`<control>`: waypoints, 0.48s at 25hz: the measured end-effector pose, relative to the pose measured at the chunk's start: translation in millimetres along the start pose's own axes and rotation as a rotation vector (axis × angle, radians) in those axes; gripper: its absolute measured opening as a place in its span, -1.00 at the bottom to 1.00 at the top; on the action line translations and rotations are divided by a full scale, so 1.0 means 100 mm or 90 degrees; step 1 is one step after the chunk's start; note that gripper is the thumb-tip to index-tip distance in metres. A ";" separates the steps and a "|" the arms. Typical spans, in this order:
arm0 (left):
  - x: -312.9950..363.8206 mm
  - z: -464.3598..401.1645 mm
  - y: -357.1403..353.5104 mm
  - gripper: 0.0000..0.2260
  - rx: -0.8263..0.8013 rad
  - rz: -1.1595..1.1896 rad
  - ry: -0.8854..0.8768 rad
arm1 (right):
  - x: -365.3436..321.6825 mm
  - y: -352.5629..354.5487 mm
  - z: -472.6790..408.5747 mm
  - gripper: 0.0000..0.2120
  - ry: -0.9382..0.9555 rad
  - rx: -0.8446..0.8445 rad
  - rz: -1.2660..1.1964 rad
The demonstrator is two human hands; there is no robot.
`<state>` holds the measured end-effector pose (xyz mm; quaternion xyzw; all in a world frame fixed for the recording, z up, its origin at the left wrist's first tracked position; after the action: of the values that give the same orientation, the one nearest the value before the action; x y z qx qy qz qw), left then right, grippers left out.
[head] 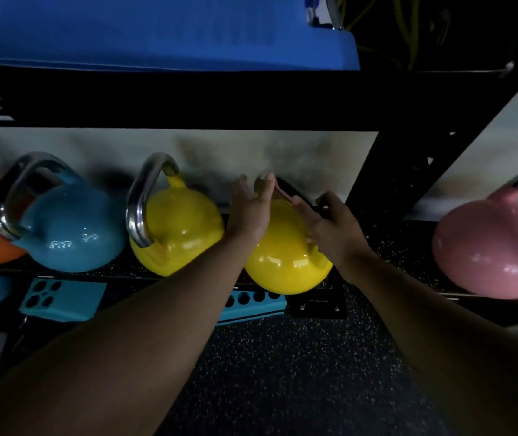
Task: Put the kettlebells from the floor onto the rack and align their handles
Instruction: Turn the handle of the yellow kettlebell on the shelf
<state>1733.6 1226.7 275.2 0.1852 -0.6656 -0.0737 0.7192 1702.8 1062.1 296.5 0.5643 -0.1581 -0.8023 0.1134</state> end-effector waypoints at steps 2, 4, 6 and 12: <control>-0.01 0.12 -0.18 -0.41 -0.006 0.039 -0.003 | 0.03 0.00 0.01 -0.80 -0.022 -0.033 -0.101; -0.04 0.13 -0.28 -0.41 0.009 0.080 -0.011 | 0.06 0.00 0.01 -0.75 -0.028 -0.042 -0.189; -0.07 -0.01 -0.25 -0.40 0.020 0.095 -0.019 | 0.06 -0.10 0.02 -0.70 -0.027 -0.066 -0.249; -0.13 -0.31 -0.23 -0.45 -0.079 0.140 0.044 | -0.10 -0.57 0.10 -0.60 -0.023 -0.093 -0.280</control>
<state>1766.1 1215.8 253.4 0.0685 -0.6508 -0.0292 0.7556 1696.5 1119.5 286.6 0.5611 0.0253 -0.8269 -0.0261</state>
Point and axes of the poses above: each hand's wrist, its own z-axis away from the middle knuckle, its own y-axis out of the back of the hand, x = y × z, the point moved 8 cm from there along -z, towards the middle knuckle, and after that the axes turned 10 degrees about -y, right-handed, at the moved point
